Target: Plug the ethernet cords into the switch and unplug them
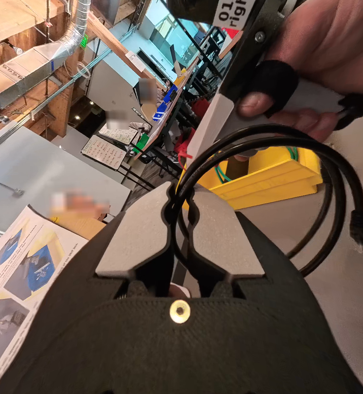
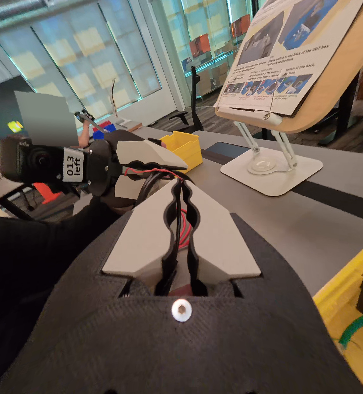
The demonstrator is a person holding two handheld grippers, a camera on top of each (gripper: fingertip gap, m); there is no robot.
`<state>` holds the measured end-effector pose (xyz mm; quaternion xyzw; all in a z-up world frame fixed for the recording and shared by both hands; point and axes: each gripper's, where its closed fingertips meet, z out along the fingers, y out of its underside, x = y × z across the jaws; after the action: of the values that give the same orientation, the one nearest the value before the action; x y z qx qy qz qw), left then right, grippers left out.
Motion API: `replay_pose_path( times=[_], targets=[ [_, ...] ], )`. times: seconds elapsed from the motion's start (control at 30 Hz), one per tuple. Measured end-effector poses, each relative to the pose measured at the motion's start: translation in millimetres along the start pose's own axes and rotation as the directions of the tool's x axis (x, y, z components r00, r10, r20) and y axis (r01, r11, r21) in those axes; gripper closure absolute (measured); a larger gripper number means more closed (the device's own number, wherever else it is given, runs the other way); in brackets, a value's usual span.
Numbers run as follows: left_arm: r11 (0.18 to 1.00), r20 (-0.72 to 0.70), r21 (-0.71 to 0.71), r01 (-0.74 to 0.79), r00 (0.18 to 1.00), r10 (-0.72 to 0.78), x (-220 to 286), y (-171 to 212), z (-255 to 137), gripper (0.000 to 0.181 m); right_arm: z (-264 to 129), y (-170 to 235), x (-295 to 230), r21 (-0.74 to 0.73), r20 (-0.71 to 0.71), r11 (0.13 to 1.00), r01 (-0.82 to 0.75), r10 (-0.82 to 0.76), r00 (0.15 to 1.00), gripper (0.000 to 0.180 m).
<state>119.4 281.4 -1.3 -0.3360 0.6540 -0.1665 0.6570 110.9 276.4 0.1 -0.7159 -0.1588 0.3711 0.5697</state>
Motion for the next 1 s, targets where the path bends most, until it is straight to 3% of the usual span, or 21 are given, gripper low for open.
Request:
replay_pose_path(
  times=[0.47,1.0],
  targets=[
    [0.995,-0.001,-0.087,-0.042,0.999,0.042,1,17,4,0.17,10,20,6,-0.06,0.004,0.995,-0.085,0.085,0.996,0.18],
    [0.989,-0.055,-0.129,-0.079,0.996,0.073,9,29,5,0.171,26,47,0,-0.102,0.14,0.964,-0.245,0.257,0.956,0.18]
  ],
)
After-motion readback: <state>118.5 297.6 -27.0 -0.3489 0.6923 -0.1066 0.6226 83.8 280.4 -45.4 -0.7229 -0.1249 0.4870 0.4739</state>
